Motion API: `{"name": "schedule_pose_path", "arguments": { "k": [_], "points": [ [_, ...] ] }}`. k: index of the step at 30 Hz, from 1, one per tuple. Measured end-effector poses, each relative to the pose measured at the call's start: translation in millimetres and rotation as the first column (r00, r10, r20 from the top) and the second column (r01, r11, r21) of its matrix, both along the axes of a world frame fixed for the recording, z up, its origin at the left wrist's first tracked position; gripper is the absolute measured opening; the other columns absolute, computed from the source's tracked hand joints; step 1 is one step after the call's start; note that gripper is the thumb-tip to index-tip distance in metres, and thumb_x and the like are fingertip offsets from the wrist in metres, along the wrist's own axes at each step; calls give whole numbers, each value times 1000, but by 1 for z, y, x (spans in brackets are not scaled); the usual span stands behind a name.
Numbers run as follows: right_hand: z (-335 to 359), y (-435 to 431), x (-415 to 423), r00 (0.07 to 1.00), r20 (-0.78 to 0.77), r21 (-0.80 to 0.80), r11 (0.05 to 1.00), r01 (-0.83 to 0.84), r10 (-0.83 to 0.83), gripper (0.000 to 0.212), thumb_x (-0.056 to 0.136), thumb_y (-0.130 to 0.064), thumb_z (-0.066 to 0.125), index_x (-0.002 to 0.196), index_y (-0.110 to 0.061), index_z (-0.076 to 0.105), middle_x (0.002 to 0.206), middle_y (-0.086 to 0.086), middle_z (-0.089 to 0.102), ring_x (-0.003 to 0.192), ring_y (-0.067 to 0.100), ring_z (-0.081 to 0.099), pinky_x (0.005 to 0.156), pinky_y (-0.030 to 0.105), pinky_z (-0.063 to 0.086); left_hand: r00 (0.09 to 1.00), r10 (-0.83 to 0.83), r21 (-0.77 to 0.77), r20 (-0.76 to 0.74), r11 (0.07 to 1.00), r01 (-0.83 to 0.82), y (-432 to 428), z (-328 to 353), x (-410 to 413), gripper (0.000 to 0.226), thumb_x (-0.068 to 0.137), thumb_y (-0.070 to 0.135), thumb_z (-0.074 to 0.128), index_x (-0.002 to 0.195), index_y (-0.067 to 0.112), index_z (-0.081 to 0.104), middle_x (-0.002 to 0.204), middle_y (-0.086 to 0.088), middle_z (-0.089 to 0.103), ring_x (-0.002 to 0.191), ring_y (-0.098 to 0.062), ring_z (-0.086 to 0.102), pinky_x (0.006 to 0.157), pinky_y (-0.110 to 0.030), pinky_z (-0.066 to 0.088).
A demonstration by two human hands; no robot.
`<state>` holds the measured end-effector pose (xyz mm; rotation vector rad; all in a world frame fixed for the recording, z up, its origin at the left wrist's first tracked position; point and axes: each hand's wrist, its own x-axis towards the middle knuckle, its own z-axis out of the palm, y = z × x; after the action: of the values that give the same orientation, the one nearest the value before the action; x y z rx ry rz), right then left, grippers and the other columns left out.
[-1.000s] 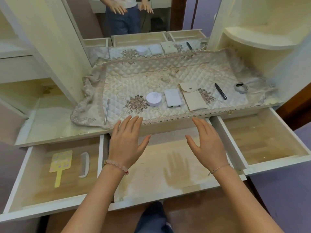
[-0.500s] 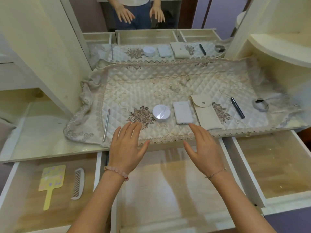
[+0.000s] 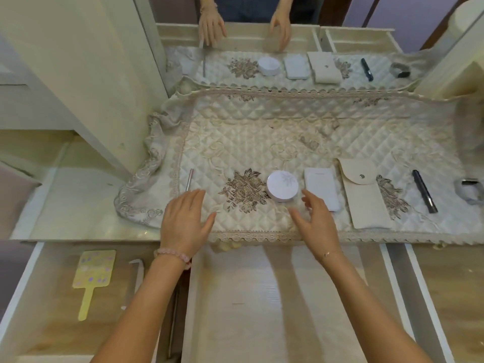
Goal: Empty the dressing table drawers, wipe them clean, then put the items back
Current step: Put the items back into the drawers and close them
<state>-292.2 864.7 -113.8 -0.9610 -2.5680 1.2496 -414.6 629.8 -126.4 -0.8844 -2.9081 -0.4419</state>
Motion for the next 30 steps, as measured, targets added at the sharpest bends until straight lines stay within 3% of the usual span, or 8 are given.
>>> {"name": "schedule_pose_path", "arguments": {
  "k": [2, 5, 8, 12, 16, 24, 30],
  "points": [
    [-4, 1, -17, 991, 44, -187, 973, 136, -130, 62, 85, -36, 63, 137, -14, 39, 121, 2, 53, 107, 15, 51, 89, 30, 41, 995, 56, 15, 85, 998, -57, -3, -10, -9, 46, 84, 26, 62, 122, 2, 55, 118, -16, 61, 107, -34, 58, 89, -44, 45],
    [-12, 4, -35, 951, 103, -357, 882, 308, -290, 62, 83, -32, 65, 135, -9, 41, 113, 1, 57, 107, 17, 54, 96, 32, 42, 966, 157, 5, 205, 987, -161, -5, -19, -19, 45, 84, 14, 64, 125, 1, 52, 120, -19, 58, 105, -36, 55, 83, -44, 45],
    [-20, 8, -46, 915, 145, -318, 858, 403, -377, 57, 82, -32, 67, 129, -6, 49, 100, -2, 56, 111, 22, 56, 98, 37, 43, 946, 223, 28, 236, 971, -236, -8, -24, -26, 39, 82, 7, 61, 120, 1, 54, 113, -19, 57, 97, -37, 53, 77, -43, 44],
    [-22, 4, -57, 900, 187, -197, 882, 427, -394, 42, 79, -37, 66, 109, -7, 64, 99, 2, 66, 102, 24, 59, 80, 31, 41, 921, 275, 92, 276, 946, -310, -7, -28, -30, 33, 82, 3, 61, 115, 2, 56, 106, -18, 55, 96, -33, 50, 78, -41, 43],
    [-23, -7, -69, 871, 187, -160, 860, 484, -455, 45, 77, -37, 69, 111, -8, 61, 105, 4, 63, 99, 24, 59, 75, 27, 35, 901, 297, 154, 315, 921, -357, -6, -30, -33, 29, 83, 3, 61, 111, 3, 57, 98, -16, 56, 90, -31, 51, 76, -42, 44],
    [-25, -10, -77, 830, 147, -321, 768, 555, -538, 46, 74, -26, 74, 113, -10, 54, 111, 1, 62, 86, 14, 52, 77, 26, 37, 871, 352, 207, 343, 876, -435, -4, -29, -31, 28, 83, 3, 63, 110, 6, 59, 88, -5, 61, 86, -27, 57, 80, -45, 47],
    [-25, -3, -88, 825, 177, -414, 719, 558, -537, 53, 73, -17, 75, 121, -5, 58, 116, 8, 64, 102, 22, 59, 81, 28, 44, 851, 357, 271, 386, 838, -474, -7, -26, -26, 27, 84, 2, 60, 110, 8, 58, 84, -1, 59, 84, -23, 57, 77, -40, 48]
  ]
}}
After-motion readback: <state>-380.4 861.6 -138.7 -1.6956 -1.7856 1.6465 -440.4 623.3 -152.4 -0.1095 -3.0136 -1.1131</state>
